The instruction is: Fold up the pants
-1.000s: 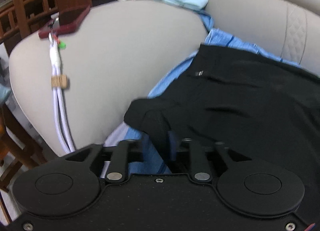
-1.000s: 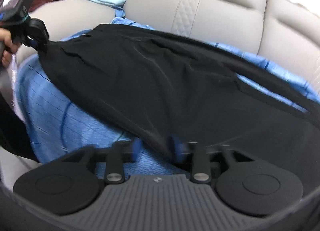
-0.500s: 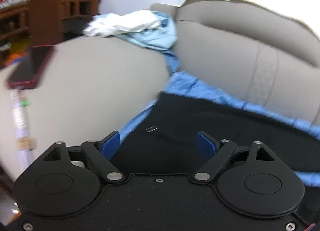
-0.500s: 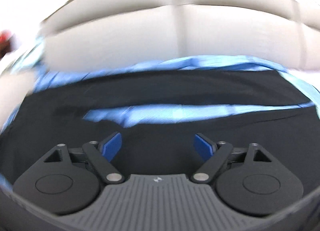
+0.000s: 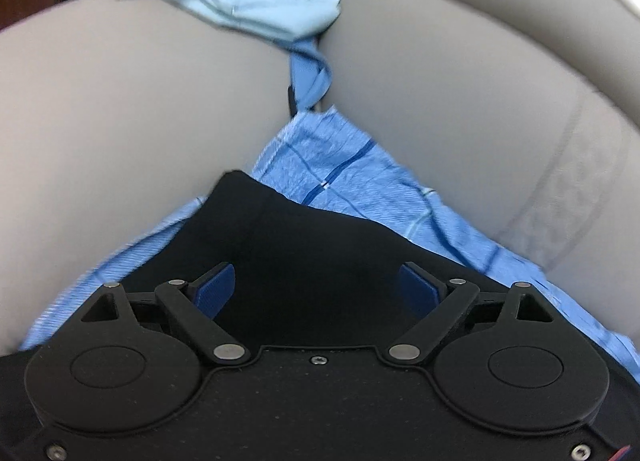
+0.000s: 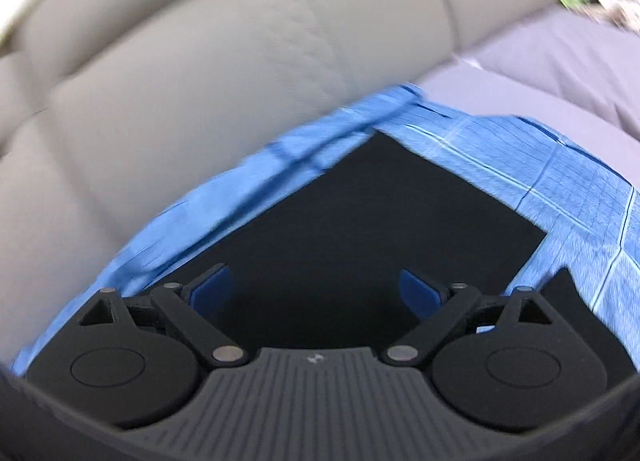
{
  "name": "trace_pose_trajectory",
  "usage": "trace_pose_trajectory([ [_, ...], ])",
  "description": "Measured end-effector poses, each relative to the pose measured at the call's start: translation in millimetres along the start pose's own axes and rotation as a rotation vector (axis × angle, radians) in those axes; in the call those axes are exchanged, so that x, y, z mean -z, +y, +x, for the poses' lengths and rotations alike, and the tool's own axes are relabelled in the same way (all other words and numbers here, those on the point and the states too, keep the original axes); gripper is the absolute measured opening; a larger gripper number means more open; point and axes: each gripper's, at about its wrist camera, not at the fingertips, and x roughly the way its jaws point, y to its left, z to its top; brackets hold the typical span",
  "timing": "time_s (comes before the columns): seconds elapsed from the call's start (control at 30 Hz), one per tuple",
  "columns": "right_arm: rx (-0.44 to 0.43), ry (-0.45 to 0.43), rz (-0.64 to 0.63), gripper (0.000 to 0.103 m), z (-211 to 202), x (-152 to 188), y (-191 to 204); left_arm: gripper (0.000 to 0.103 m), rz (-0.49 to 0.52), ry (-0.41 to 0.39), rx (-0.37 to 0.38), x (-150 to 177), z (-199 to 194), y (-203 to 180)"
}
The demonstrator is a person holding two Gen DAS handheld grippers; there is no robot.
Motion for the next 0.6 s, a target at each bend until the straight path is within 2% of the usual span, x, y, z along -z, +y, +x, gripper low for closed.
trace_pose_trajectory([
  [0.2, 0.085, 0.023, 0.028, 0.097, 63, -30, -6, 0.089, -0.027, 0.031, -0.097, -6, 59, -26],
  [0.37, 0.165, 0.033, -0.018, 0.097, 103, -49, 13, 0.096, -0.006, 0.016, -0.187, -11, 85, -43],
  [0.47, 0.236, 0.038, -0.052, 0.098, 123, -54, 27, 0.102, -0.059, 0.042, -0.207, -13, 99, -42],
  [0.6, 0.333, 0.017, -0.125, 0.1, 141, -52, 43, 0.103, -0.036, 0.026, -0.25, -8, 109, -47],
])
